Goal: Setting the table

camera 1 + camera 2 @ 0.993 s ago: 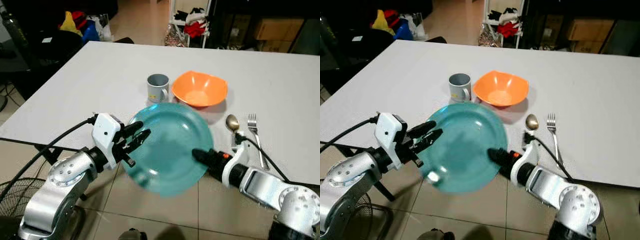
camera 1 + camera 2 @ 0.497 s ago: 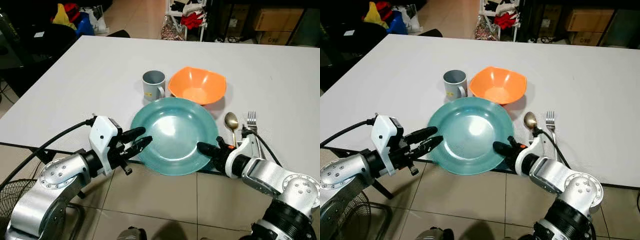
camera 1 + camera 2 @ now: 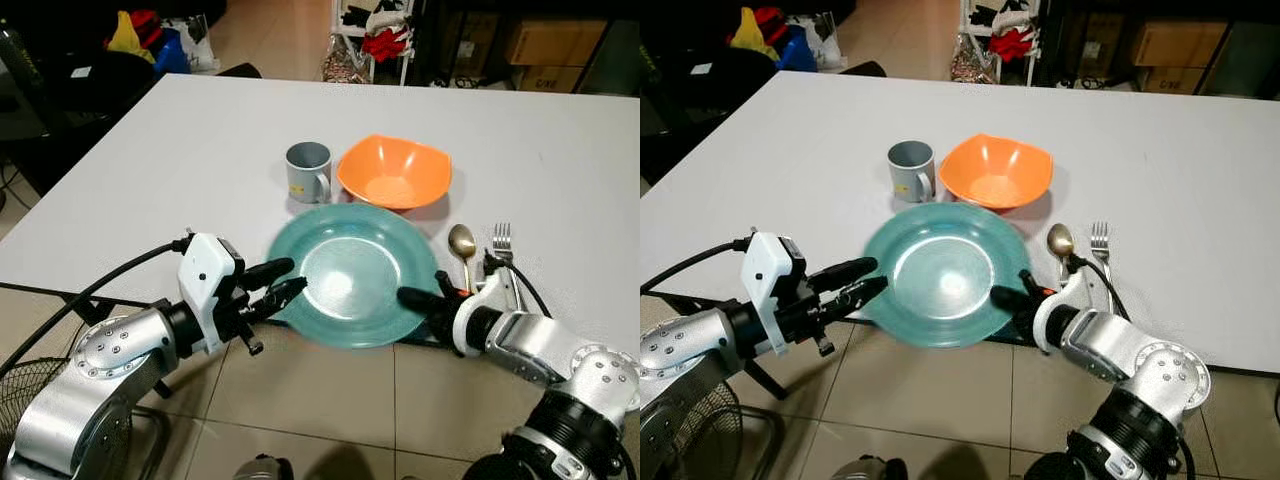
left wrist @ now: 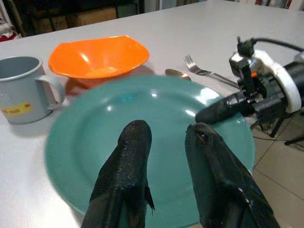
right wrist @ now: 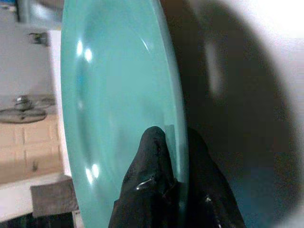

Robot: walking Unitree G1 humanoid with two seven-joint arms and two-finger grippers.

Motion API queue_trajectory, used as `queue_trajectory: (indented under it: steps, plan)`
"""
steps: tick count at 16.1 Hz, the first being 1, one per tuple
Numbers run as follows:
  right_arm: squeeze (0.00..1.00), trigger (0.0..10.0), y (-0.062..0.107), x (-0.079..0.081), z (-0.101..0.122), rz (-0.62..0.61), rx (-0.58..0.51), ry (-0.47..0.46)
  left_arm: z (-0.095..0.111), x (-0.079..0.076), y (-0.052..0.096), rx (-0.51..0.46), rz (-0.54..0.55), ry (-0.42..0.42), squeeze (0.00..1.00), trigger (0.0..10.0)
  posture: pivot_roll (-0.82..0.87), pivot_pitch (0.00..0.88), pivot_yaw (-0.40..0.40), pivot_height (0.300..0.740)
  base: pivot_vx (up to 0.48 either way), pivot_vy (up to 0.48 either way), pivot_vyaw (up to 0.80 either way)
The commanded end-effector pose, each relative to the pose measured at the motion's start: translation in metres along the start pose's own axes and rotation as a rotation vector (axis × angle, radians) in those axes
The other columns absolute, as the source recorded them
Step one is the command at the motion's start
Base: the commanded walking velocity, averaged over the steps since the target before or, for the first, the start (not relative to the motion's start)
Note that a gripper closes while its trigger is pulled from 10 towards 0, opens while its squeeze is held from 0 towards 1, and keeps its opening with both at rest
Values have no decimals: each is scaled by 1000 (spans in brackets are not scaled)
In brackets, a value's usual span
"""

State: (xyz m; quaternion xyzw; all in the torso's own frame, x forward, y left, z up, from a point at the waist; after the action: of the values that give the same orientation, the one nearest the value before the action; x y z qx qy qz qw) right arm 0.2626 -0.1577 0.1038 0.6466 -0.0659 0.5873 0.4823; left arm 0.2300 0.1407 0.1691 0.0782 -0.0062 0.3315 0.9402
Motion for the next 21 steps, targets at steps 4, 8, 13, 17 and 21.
queue_trajectory:
  steps: [4, 8, 13, 17, 21]
  plan:
    - [0, 10000, -10, 11, 2, 0, 23, -56, 1, -4, 1, 10, -16, -3, 0, 10000, 34, 51, 39, 740, 0, 0, 0]
    - [0, 10000, -12, 23, 16, 13, -7, -98, 1, -6, 2, 10, -11, -3, 0, 10000, 37, 46, 34, 740, 0, 0, 0]
    - [0, 10000, -20, 36, 24, 16, -57, -63, 2, -5, 1, 6, 2, -4, 0, 10000, 39, 49, 33, 740, 0, 0, 0]
    - [459, 10000, -27, 42, 22, -16, -86, 52, 2, -5, 2, 7, 17, -4, 0, 10000, 42, 49, 26, 740, 0, 0, 0]
    - [776, 10000, -30, 38, 19, -43, -116, 132, 1, -4, 2, 5, 28, -1, 0, 10000, 42, 49, 26, 740, 0, 0, 0]
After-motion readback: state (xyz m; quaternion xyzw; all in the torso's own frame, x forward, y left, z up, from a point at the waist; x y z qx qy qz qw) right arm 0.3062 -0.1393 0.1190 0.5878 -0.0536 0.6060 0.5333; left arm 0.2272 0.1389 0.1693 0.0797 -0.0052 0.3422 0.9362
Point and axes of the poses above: a point about 5 cm out from each wrist's last joint towards the gripper, its own y axis pointing back from the gripper into the wrist, its own z axis along the axis of the wrist's last joint, x = y × z, the point moved 1 cm from there along -y, pointing out of the wrist towards the gripper, and after that the axes turned 2 degrees about -y, right-handed, at the moved point
